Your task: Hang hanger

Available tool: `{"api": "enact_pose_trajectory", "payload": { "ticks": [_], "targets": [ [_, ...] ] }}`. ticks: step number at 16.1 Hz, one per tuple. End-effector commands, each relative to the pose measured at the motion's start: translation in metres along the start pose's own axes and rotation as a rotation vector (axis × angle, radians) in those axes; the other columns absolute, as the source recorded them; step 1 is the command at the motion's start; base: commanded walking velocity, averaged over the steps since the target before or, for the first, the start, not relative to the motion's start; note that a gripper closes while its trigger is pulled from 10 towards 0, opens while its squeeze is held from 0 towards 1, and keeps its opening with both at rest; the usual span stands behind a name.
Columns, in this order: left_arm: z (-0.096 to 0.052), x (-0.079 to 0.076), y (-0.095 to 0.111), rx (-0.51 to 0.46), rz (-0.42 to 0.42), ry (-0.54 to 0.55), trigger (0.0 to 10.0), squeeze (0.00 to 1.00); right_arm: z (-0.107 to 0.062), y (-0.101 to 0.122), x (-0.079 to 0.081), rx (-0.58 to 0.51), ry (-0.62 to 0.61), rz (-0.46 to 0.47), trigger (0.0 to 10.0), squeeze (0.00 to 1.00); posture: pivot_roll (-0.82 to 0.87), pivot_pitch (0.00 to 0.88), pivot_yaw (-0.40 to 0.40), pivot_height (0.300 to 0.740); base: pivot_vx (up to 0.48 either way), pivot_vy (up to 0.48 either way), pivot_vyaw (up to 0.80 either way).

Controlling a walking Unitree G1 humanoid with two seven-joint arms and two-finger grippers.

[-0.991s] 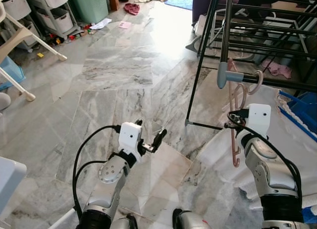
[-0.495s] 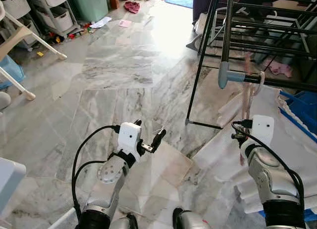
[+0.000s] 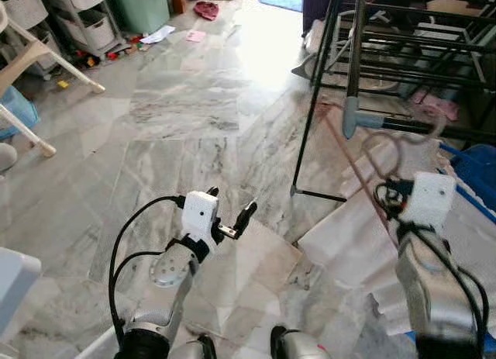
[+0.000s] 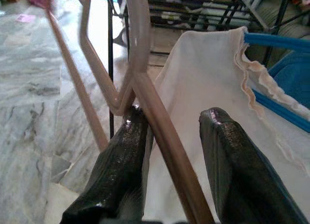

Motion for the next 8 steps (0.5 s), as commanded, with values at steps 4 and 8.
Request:
{"api": "enact_pose_trajectory", "payload": {
  "ticks": [4,8],
  "targets": [
    [-0.003,0.004,0.0,0.006,0.011,0.006,10.0,0.0,-0.031,-0.004,0.012,-0.031,0.026,-0.023,10.0,1.0,-0.17,0.212,0.034,0.74,0.0,0.0,0.0],
    [-0.002,0.003,-0.001,0.012,0.015,-0.002,10.0,0.0,-0.035,-0.012,0.012,-0.002,0.009,-0.012,10.0,1.0,-0.17,0.21,0.041,0.74,0.0,0.0,0.0]
  ]
}}
Point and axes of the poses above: a point about 5 cm out from each wrist's last joint towards the gripper, its own z axis pointing out of the wrist towards the gripper, its own y axis along the axis of the wrist's last joint, x = y × z, the point moved 6 cm from there along z, pointing out of the wrist towards the gripper, and after that the axes turned 11 degrees about -z, right-handed, at the moved point
